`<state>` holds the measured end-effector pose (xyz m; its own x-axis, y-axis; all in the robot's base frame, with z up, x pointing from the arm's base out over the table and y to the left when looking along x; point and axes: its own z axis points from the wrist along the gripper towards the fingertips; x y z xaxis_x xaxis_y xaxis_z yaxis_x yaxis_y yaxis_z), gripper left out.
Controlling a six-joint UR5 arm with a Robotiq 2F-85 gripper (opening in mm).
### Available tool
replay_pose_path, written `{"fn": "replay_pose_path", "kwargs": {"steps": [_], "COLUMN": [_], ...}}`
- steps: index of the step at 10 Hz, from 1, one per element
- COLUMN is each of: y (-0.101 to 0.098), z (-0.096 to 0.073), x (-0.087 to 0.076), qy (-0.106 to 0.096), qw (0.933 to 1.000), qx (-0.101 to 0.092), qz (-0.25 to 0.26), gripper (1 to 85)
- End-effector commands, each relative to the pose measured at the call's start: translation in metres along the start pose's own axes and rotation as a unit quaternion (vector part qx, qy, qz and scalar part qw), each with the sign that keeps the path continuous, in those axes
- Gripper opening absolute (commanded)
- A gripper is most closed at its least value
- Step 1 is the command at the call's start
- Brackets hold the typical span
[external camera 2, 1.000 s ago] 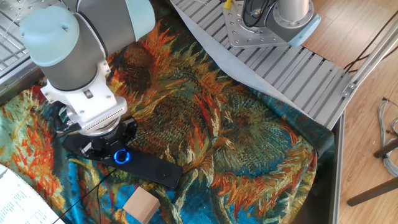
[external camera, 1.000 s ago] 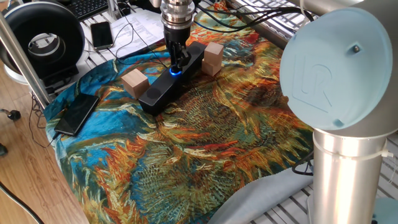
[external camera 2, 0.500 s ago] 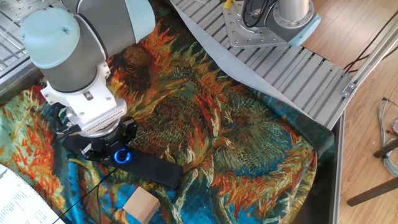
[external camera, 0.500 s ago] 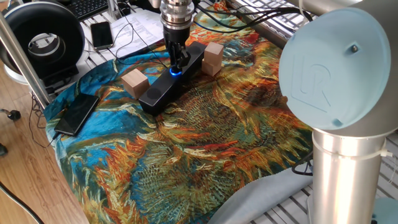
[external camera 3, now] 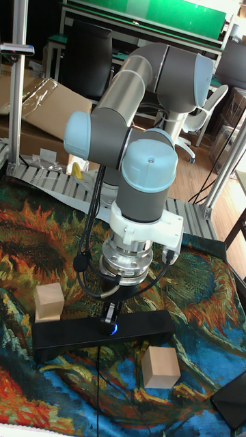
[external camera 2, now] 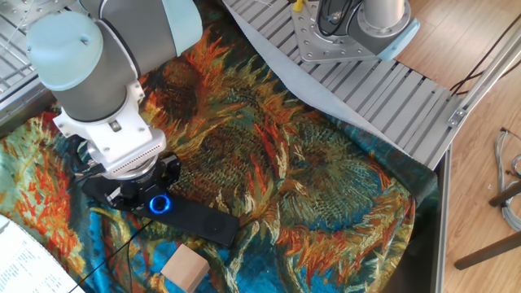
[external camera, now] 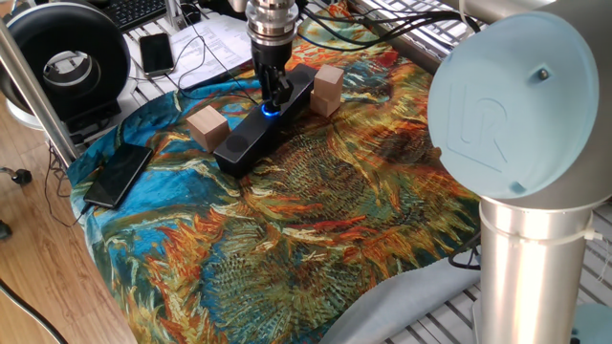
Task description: Turn the knob to increase the volume of the speaker
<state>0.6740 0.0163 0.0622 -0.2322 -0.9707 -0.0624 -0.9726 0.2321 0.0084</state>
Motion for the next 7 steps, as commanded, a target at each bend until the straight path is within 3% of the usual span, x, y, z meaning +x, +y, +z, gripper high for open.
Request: {"fn": "replay_pose_path", "kwargs": {"steps": [1, 7], "y": [0.0044, 0.0003], "z": [-0.0026, 0.0], "x": [-0.0039, -0.0084], "qy": [-0.009, -0.012], "qw": [0.9999, 0.9999], "qx": [-0.008, -0.002], "qz": [0.009, 0.011], "gripper": [43.0, 42.7]}}
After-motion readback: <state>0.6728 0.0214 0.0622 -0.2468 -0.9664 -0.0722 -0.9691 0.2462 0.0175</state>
